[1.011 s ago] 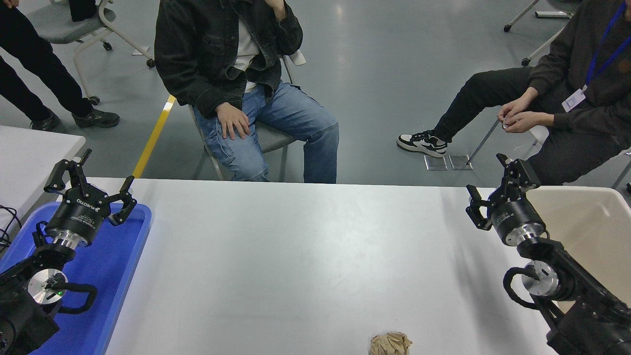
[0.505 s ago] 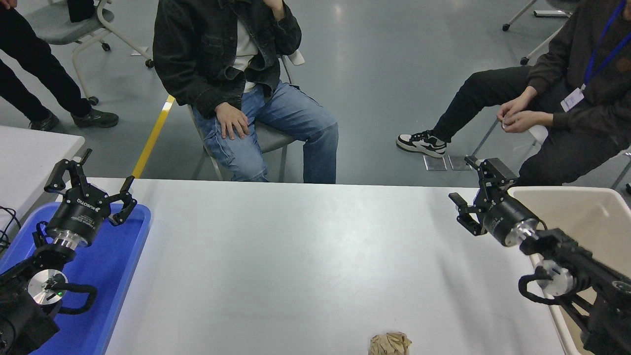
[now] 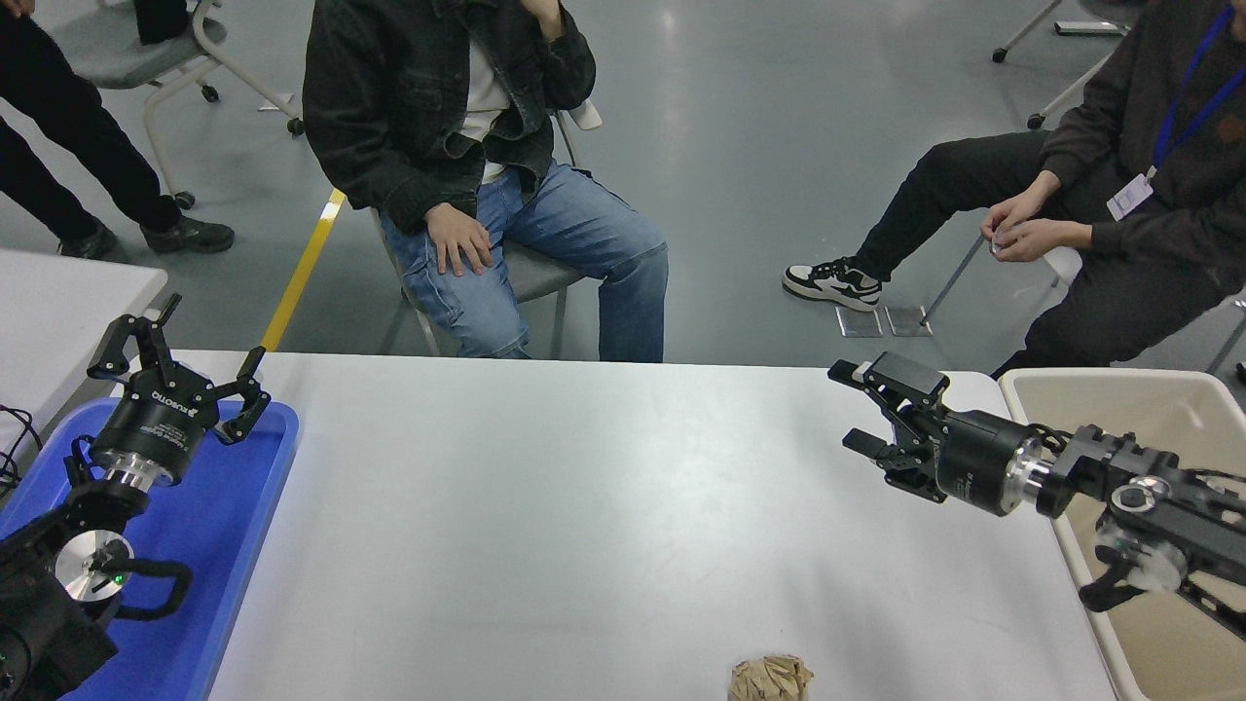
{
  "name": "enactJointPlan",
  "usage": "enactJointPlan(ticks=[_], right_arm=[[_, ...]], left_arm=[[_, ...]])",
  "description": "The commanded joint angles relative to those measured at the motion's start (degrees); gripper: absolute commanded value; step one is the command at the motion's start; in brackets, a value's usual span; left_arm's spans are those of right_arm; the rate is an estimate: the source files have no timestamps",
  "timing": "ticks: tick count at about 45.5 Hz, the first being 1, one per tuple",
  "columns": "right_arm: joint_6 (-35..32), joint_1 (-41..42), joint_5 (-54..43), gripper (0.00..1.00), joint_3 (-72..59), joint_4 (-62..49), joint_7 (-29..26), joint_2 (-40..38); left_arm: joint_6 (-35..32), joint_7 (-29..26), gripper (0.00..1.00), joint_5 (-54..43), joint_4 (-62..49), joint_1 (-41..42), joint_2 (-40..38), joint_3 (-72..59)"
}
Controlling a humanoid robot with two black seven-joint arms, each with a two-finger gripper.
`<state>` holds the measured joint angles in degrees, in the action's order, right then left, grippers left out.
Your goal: Clean the table surface
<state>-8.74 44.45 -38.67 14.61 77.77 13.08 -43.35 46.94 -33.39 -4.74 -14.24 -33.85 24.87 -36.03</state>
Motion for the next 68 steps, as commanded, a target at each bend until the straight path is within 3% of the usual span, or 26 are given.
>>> enactJointPlan(ticks=[1,8,15,19,25,34,44,68], right_arm=[[-2.9,13.7,-6.0,1.00,-11.9,5.1,-0.6,-1.2],[-6.3,18.4,-13.6,1.00,-13.8,9.4,-1.6,-2.0],[-14.6,20.3,-23.4,1.00,-14.0,13.0,-3.2,-1.7],[-20.6,21.4,-26.9,1.00,-13.9,13.6,-3.8,0.4],[-24.0,22.5,-31.1,1.00,-14.6,14.9,-4.6,3.7],[-23.8,23.2,-49.2,1.00,-16.9,15.2,-4.3,9.5],[-22.8,22.0,-61.3,0.99,-17.2,14.1,-4.6,12.7],[-14.0,16.1,-71.4,0.99,-25.4,13.8,-4.6,15.0]], left_arm=[[0.0,0.0,1.00,0.0,0.0,0.0,0.0,0.0],[0.0,0.0,1.00,0.0,0.0,-0.1,0.0,0.0],[0.0,0.0,1.00,0.0,0.0,0.0,0.0,0.0],[0.0,0.0,1.00,0.0,0.0,0.0,0.0,0.0],[0.0,0.0,1.00,0.0,0.0,0.0,0.0,0.0],[0.0,0.0,1.00,0.0,0.0,0.0,0.1,0.0],[0.0,0.0,1.00,0.0,0.0,0.0,0.1,0.0],[0.0,0.0,1.00,0.0,0.0,0.0,0.1,0.0]])
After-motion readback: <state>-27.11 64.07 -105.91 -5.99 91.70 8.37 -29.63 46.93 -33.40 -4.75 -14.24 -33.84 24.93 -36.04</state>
